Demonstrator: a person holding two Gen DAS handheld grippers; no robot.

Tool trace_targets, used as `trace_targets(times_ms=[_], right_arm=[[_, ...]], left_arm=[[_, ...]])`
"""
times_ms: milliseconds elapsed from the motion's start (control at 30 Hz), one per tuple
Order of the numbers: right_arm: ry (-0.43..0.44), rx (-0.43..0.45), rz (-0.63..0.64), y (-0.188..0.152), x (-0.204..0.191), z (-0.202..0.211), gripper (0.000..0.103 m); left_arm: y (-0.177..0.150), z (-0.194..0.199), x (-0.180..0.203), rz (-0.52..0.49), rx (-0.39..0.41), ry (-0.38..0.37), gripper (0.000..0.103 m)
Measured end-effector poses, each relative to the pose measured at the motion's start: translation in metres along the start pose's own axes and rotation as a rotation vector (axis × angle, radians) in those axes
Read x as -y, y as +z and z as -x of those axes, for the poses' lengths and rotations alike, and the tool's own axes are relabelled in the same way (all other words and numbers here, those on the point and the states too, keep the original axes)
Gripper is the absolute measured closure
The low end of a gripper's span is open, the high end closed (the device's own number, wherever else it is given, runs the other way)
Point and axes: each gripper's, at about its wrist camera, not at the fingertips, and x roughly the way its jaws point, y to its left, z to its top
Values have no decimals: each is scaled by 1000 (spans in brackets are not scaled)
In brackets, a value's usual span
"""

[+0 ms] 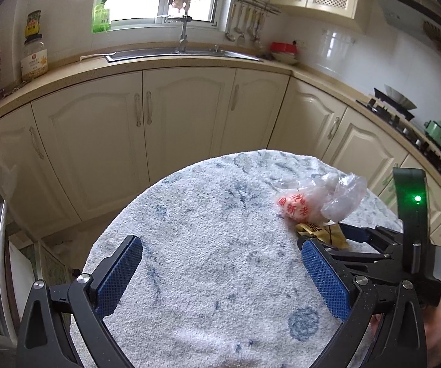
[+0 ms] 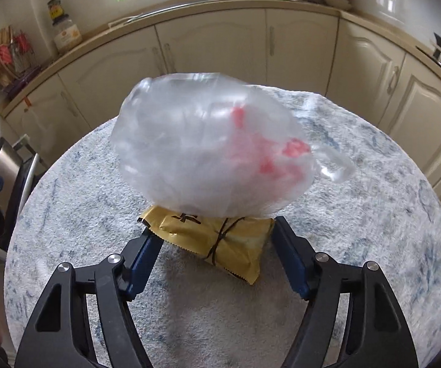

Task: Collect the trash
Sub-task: 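Grasp the yellow packet with the right tool while the left tool grasps the clear plastic bag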

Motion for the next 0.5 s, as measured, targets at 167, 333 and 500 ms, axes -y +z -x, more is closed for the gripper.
trace_targets(times_ms=[167,333,500], right_arm=[[31,10,-11,-10,12,8,35],[8,19,-62,-24,37,28,35],[-49,26,-102,-34,60,47,35]], left_arm=[[15,-29,15,-31,-13,-13,1],[28,-59,41,-100,-31,-52,1],[32,-87,69,-164,-64,-127,1]])
